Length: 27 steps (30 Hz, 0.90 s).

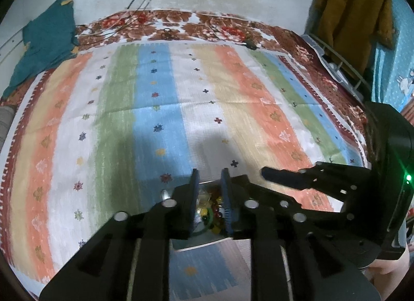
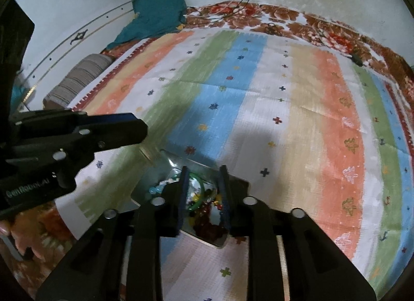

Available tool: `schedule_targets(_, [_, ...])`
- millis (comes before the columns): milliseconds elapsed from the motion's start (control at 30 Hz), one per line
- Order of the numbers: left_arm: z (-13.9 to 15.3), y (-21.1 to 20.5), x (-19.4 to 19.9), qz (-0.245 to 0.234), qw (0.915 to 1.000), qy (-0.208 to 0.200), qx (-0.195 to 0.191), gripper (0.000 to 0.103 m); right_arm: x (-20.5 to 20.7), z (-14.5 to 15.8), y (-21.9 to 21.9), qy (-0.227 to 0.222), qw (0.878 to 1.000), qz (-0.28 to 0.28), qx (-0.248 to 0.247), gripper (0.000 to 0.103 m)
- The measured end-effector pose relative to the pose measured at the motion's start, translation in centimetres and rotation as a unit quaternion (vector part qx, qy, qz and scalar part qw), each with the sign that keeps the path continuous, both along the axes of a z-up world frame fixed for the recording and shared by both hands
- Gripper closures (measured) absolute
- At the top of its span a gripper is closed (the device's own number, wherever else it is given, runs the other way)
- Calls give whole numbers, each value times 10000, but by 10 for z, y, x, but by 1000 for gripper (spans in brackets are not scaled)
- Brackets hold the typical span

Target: Organize jewelry

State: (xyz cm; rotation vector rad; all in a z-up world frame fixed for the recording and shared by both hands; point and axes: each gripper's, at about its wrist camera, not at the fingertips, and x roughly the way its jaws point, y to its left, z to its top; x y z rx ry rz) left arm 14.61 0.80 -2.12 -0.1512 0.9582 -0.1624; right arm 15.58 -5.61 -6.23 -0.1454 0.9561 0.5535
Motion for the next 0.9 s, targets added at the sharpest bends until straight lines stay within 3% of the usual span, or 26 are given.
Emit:
schedule_targets(333, [4,12,-21,144,9998,-76,-95,69,-17,7,-13,-114,9999,-58,93,53])
schedule_targets(900, [11,5,-69,-14,9994,-326,-134,33,-58,21,-45,-355,9986,-41,399,21])
